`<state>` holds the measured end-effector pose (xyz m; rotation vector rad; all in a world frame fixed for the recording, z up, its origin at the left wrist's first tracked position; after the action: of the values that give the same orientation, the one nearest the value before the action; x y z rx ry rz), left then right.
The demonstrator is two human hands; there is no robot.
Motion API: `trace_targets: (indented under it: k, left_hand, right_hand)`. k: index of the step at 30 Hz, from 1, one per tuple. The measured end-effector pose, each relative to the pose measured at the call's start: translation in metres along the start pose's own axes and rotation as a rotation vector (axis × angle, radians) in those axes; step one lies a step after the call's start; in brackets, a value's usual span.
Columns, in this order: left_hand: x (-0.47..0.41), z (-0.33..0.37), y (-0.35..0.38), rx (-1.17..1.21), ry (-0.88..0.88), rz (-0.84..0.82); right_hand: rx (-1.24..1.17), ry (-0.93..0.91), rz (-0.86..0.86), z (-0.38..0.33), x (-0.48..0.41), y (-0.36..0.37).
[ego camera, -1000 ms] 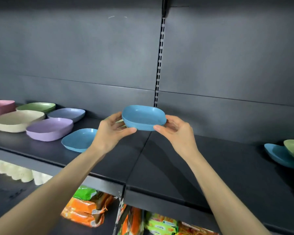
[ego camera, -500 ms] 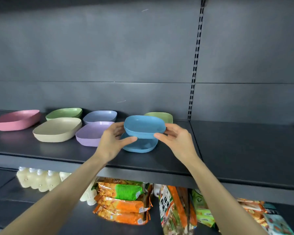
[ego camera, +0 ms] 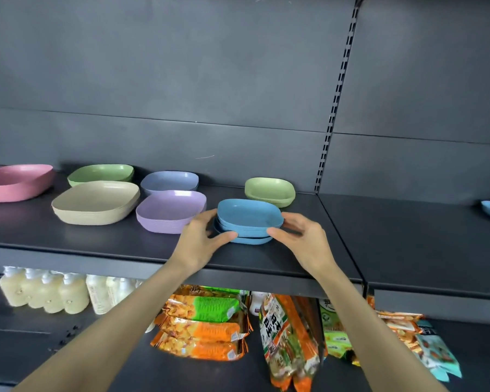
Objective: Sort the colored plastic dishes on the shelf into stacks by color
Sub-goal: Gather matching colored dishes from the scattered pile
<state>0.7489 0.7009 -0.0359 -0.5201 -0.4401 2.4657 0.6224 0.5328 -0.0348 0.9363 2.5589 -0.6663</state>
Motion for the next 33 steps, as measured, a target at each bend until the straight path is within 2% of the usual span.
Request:
trace_targets:
  k: [9, 23, 27, 33]
  left_hand:
    - [-0.003, -0.011, 0.001, 0.046, -0.058, -0.015]
    - [0.001, -0.003, 0.005, -0.059, -0.123, -0.111]
    - [0.009, 0.002, 0.002, -0.105, -0.146, -0.085]
    - [0.019, 0.035, -0.013, -0.316, -0.013, 0.089]
  right_hand:
    - [0.112, 0.005, -0.013, 0.0, 0.002, 0.001]
    - [0.204, 0.006, -0.029, -0.005, 0.007, 0.001]
    - [0.254, 0.029, -0.071, -0.008, 0.008, 0.001]
    - [0.495, -0.02, -0.13, -0.027, 0.004, -0.021]
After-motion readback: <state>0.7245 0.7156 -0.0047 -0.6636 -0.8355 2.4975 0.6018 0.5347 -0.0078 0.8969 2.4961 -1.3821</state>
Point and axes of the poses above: each hand's wrist, its own x-axis away from the middle knuckle, its own y-axis out of the palm, z = x × y, the point moved 8 cm from there along -x, towards the middle knuckle, and after that the axes turned 7 degrees about -y, right-handed, at the moved point
